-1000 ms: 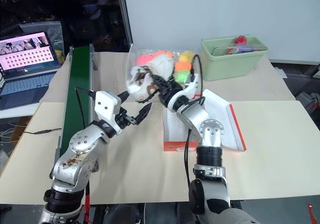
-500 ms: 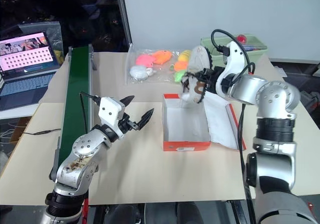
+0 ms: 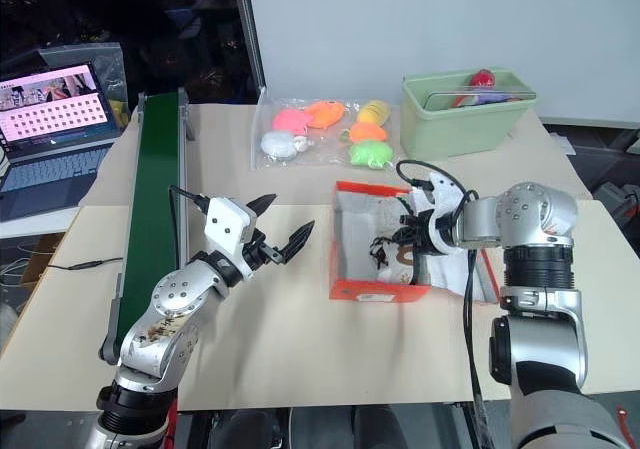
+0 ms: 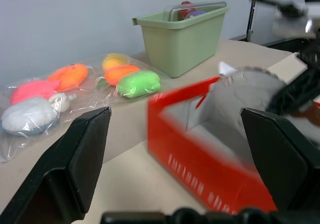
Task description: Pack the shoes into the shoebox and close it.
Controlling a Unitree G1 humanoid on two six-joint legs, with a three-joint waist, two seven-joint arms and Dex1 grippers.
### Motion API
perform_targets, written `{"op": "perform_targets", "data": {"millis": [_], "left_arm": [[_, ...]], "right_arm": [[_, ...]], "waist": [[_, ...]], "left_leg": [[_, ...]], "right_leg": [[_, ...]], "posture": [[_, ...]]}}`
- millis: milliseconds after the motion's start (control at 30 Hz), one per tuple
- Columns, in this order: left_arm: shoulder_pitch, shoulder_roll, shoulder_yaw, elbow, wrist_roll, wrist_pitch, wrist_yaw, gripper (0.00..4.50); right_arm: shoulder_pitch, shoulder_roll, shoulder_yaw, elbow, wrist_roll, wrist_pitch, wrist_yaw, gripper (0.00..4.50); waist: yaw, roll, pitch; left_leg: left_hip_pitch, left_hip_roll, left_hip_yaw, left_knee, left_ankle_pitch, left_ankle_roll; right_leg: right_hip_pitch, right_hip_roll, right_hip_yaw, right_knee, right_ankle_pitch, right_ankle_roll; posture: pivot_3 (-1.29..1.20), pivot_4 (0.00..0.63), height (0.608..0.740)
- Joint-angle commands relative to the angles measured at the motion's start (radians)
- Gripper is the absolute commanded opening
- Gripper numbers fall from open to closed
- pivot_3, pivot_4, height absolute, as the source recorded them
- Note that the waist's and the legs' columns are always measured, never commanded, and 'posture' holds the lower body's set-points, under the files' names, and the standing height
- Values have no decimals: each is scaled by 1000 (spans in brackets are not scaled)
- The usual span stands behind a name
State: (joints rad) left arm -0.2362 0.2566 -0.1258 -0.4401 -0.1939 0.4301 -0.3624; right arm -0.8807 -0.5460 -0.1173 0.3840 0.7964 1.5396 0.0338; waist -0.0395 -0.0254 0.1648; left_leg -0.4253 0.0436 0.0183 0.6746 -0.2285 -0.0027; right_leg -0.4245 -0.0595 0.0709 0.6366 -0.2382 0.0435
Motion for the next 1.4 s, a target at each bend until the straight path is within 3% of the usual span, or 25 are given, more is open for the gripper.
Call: {"op": "perform_targets", "data": {"millis": [33,267,500,600,733,900,1033,1133,1300,1400], "left_arm": [[0,0,7,-40,4,-17,5,4476],[3,2,7,-49,11,-15,13,4500],[-14,3,19,-26,18,-25,15,4500],[-28,3,44,-10,39,-37,43,4500],[-54,0,129,61,152,-72,200,4500],[-70,-35,273,104,262,15,440,4500],[-48,-94,378,86,293,148,568,4500],[-31,-127,416,90,276,225,588,4500],[-34,-152,453,119,243,275,585,4500],[-40,-149,457,121,238,277,583,4500]], "right_arm": [[-20,-2,12,20,-68,-50,65,1122],[-77,53,-38,4,-120,-42,101,3477],[-175,107,-77,-84,-159,-25,94,3477],[-176,99,-39,-181,-187,-66,106,3477],[-117,75,54,-367,-229,-215,177,3477],[68,9,216,-691,-296,-668,485,3477],[294,-39,264,-895,-242,-890,755,3477],[401,-80,338,-880,-312,-1002,857,3477],[429,51,269,-764,-214,-1004,842,3477],[432,69,275,-729,-247,-1043,864,3477]], "waist": [[0,0,0],[-2,0,0],[-2,0,0],[4,0,0],[3,0,0],[-3,0,0],[1,-1,0],[10,-2,-1],[8,-5,1],[10,-5,1]], "left_leg": [[0,0,0,0,0,0],[0,0,0,0,0,0],[1,0,0,0,0,0],[0,0,0,0,0,0],[0,0,-1,0,0,0],[0,0,-2,0,0,0],[0,0,-4,0,0,0],[1,0,-4,2,0,0],[5,0,-4,5,0,-1],[6,-1,-5,4,1,-1]], "right_leg": [[0,0,0,0,0,0],[0,0,0,1,0,0],[-1,0,0,3,0,0],[-1,0,0,2,0,0],[-1,0,-1,2,0,0],[-1,0,-1,2,0,0],[0,0,-2,2,0,1],[2,-1,-3,3,0,1],[4,0,-2,6,1,-1],[4,1,-2,8,1,-1]], "posture": [[0,150,729],[0,150,729],[0,150,729],[0,150,729],[0,150,729],[0,150,729],[0,150,729],[0,150,729],[0,150,729],[0,150,729]]}}
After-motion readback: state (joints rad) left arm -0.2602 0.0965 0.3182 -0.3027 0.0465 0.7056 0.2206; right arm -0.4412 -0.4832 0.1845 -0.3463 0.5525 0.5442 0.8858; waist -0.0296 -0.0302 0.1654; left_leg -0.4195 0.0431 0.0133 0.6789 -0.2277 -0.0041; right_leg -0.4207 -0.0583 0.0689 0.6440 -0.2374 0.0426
